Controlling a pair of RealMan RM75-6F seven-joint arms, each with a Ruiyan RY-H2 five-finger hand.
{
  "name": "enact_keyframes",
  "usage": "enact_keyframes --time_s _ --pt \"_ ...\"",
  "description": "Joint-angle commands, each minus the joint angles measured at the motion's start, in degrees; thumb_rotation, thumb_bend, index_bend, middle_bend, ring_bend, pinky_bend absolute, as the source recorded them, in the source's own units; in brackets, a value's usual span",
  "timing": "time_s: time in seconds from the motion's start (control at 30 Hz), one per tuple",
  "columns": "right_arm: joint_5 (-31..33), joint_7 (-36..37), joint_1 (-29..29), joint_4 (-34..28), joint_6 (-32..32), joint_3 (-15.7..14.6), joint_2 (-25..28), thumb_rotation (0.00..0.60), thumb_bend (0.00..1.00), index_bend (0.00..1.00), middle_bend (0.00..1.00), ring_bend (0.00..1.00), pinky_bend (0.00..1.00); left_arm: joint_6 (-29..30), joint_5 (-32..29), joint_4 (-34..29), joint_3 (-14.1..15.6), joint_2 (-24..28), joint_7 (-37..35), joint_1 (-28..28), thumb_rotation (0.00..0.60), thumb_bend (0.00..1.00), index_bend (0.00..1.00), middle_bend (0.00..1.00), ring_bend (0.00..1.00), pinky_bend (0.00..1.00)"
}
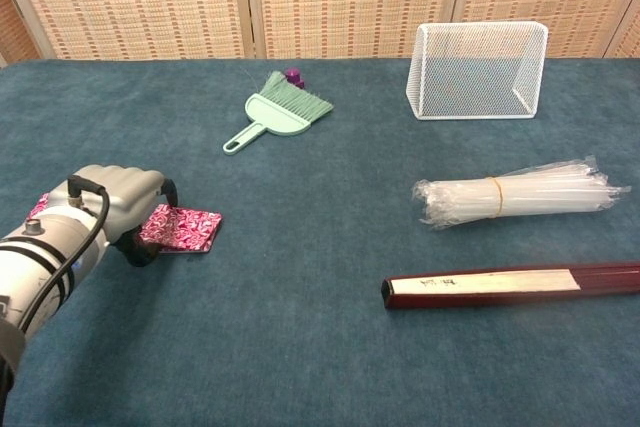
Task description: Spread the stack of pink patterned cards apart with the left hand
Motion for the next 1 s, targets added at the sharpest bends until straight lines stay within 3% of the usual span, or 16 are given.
enact_keyframes --time_s 0.03,1.0 --pt "-0.01 -0.02 0.01 -0.02 -0.01 0.00 0.00 0.600 0.46 0.65 0.58 0.52 0.80 0.14 0.33 -0.21 0.04 0.05 -0.04 0.02 0.600 0.33 0.26 1.00 1.00 1.00" --pt "0.03 0.10 0.00 -0.06 0.01 -0.01 0.08 0.600 0.46 0.65 0.58 0.52 0.80 -1.04 2.45 -0.42 0.57 0.13 -1.33 0.56 0.600 0.33 0.22 1.00 1.00 1.00"
